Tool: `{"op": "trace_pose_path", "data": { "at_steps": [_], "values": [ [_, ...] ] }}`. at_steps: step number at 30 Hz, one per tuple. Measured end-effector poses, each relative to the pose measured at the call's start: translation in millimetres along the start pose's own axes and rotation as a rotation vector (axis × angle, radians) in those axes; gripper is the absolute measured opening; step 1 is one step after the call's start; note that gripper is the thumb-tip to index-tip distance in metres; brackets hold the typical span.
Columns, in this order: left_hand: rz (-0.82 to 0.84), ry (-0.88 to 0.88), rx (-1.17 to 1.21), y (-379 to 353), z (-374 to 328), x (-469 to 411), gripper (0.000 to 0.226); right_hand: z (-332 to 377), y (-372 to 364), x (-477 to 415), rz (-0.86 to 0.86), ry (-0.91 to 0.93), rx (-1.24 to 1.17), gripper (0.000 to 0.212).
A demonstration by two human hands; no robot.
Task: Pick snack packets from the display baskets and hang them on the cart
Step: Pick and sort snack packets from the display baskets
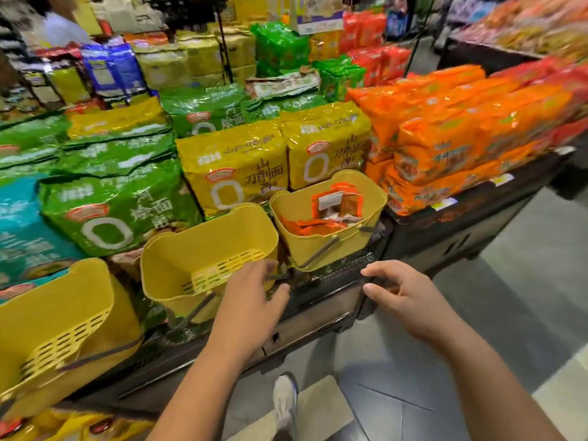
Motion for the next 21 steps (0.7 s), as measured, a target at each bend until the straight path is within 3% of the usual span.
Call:
{"op": "trace_pose_path", "data": {
  "at_steps": [8,13,21],
  "values": [
    [0.089,-0.039,-0.115,-34,2,-137,0.053,-1,28,-108,0.021,-0.028,0.285,0.030],
    [0.227,0.018,-0.341,-56,29,-205,0.079,-3,38,-177,-0.037,-0.068,0.314,0.038],
    [0.364,0.123,-0.373,-85,68,-222,0.108,-24,-3,-254,0.118,-0.059,0.372,0.053]
  ]
}}
Point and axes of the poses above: each hand's wrist, its own x-axis away from the middle knuckle, its own y-axis out of the back of the hand, z = x × y, the point moved 10 cm from there along -x, towards the middle knuckle, and after that the axes turned 13 degrees about x, right-handed, at the moved point
